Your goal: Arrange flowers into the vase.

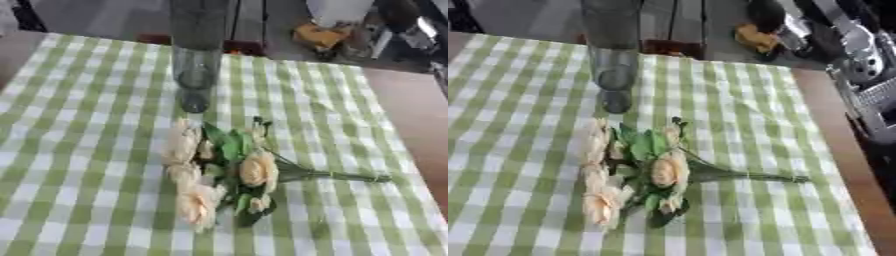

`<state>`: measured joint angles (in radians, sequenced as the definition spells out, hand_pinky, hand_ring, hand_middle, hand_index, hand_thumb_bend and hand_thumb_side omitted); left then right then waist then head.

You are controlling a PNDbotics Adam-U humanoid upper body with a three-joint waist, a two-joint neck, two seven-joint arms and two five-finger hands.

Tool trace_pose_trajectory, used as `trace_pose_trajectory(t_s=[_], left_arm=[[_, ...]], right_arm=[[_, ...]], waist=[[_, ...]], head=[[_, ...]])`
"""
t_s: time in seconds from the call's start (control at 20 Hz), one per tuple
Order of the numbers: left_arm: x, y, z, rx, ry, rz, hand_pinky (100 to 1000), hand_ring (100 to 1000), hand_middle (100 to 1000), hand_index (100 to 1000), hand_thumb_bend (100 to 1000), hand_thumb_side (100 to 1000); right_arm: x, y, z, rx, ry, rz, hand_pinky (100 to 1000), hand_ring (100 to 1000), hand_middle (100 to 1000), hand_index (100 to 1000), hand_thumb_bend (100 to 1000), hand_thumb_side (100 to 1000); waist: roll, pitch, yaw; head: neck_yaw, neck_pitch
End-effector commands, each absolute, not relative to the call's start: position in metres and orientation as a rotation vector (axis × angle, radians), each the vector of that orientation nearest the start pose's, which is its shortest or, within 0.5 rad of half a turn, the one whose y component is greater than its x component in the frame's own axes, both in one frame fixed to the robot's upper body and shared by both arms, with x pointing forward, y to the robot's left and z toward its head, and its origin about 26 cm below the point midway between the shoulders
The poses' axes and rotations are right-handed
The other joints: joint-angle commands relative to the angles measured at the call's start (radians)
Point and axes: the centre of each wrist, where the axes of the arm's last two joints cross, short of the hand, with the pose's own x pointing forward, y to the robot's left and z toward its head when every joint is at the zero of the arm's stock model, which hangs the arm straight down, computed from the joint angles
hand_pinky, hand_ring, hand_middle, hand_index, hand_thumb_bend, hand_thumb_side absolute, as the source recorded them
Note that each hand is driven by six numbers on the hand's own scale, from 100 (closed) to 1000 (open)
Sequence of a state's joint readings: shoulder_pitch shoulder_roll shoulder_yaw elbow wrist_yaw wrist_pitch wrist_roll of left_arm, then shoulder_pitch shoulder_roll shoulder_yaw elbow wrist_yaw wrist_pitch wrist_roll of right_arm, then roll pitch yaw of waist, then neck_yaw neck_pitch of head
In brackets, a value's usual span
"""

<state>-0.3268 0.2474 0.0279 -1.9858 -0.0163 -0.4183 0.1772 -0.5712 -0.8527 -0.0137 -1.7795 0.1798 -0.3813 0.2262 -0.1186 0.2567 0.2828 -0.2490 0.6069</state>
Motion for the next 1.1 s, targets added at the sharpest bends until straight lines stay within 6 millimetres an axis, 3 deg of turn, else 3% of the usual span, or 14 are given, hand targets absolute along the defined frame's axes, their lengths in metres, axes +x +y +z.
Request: trace_pose_trajectory(t_s=[0.05, 0.35, 0.45, 0.8, 1.0, 1.1], left_arm=[[0.303, 0.253, 0.208, -0.160, 3.512, 0.183, 553, 847, 920, 945, 100, 853], [0.303, 0.253, 0.208, -0.155, 3.513, 0.189, 553, 848, 920, 945, 100, 853], [0.303, 0.253, 0.208, -0.151, 3.512, 0.191, 553, 848, 920, 946, 100, 853], [0.303, 0.252, 0.209, -0.144, 3.510, 0.197, 553, 848, 920, 946, 100, 852], [0.303, 0.252, 0.210, -0.141, 3.507, 0.200, 553, 848, 920, 946, 100, 851], [0.303, 0.252, 0.210, -0.140, 3.506, 0.202, 553, 848, 920, 946, 100, 851]], right_arm=[[0.332, -0.349, 0.326, 1.024, 2.777, -1.848, 761, 834, 788, 946, 620, 1000], [0.343, -0.354, 0.319, 1.076, 2.663, -2.116, 820, 902, 836, 975, 693, 961], [0.345, -0.352, 0.317, 1.100, 2.638, -2.185, 853, 921, 842, 976, 731, 855], [0.347, -0.343, 0.308, 1.123, 2.590, -2.366, 906, 948, 863, 996, 765, 685], [0.346, -0.340, 0.299, 1.110, 2.570, -2.454, 890, 935, 846, 989, 788, 649], [0.345, -0.337, 0.295, 1.083, 2.565, -2.485, 876, 923, 838, 984, 755, 656]], waist=[[0.008, -0.021, 0.000], [0.006, -0.022, 0.003], [0.005, -0.022, 0.004], [0.003, -0.020, 0.003], [0.003, -0.019, 0.000], [0.002, -0.018, -0.002]], head=[[-0.003, 0.002], [-0.004, -0.005], [-0.004, -0.005], [-0.001, -0.006], [0.005, -0.008], [0.010, -0.009]])
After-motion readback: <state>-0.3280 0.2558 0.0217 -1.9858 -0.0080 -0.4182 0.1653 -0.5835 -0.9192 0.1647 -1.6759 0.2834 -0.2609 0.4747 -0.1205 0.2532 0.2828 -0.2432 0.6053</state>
